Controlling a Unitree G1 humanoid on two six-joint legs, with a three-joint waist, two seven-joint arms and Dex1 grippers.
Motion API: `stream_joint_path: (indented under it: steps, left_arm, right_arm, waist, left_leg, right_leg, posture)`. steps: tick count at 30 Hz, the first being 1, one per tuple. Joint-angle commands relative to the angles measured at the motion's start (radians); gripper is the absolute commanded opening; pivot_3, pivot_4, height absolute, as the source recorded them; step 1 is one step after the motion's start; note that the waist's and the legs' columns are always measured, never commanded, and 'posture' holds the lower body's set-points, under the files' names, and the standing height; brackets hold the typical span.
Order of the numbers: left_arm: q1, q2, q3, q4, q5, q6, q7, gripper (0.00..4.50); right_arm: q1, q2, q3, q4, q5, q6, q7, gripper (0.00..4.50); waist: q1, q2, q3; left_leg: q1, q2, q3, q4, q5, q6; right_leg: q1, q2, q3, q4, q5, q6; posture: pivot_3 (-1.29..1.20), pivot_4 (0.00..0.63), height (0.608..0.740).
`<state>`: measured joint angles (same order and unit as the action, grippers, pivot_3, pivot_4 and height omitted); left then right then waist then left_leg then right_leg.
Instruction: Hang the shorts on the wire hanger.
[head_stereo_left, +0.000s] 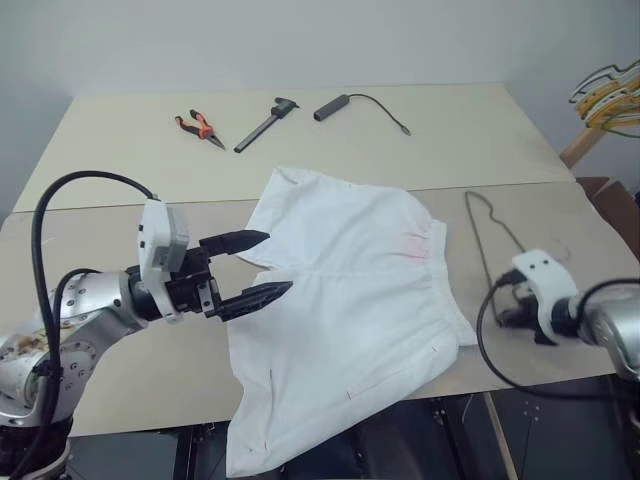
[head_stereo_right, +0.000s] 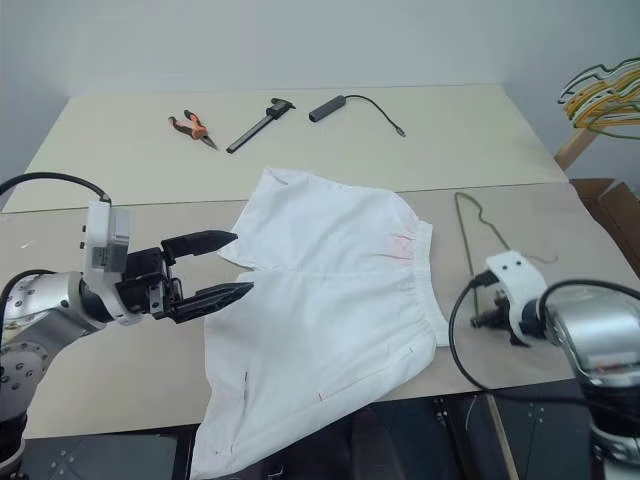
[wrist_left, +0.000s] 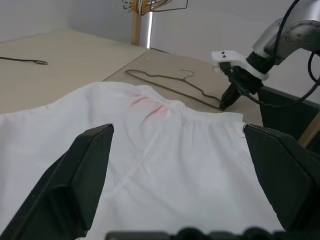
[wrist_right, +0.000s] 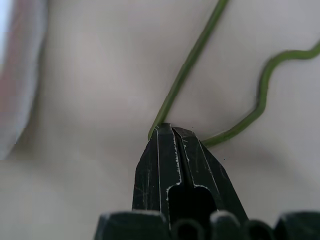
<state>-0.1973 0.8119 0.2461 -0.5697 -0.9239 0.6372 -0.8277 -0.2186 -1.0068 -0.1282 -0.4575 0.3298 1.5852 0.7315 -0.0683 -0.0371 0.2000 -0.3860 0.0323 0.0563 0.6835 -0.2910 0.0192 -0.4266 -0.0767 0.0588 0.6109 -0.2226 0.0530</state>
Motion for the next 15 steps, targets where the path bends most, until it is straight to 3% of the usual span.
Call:
stream_joint_path:
  steps: [1, 7, 15]
  left_arm:
    - [-0.020, -0.012, -0.010, 0.011, 0.025, -0.046, -0.034, 4.50]
    - [-0.084, -0.080, -0.086, 0.058, 0.085, -0.095, -0.052, 4.50]
    - [-0.154, -0.140, -0.148, 0.118, 0.137, -0.141, -0.101, 4.50]
  right_arm:
    - [0.081, -0.053, -0.103, -0.096, 0.043, -0.017, 0.026, 0.04]
    - [0.099, 0.034, -0.172, -0.031, -0.036, -0.127, -0.134, 0.04]
    - [0.054, 0.080, -0.308, -0.086, 0.007, -0.071, -0.154, 2.72]
  waist:
    - [-0.003, 0.000, 0.000]
    - [-0.031, 0.000, -0.016]
    - [-0.074, 0.005, -0.073]
  left_leg:
    - [0.000, 0.000, 0.000, 0.001, 0.000, 0.000]
    - [-0.003, -0.001, 0.003, 0.010, 0.000, 0.000]
    - [-0.005, -0.002, 0.004, 0.013, 0.000, 0.000]
  right_leg:
    - [0.000, 0.000, 0.000, 0.000, 0.000, 0.000]
    - [0.001, 0.001, 0.000, 0.002, 0.002, 0.003]
    - [0.001, 0.000, 0.001, 0.002, 0.003, 0.006]
  posture:
    - [-0.19, 0.180, 0.740]
    - [-0.23, 0.105, 0.740]
    - [-0.28, 0.042, 0.740]
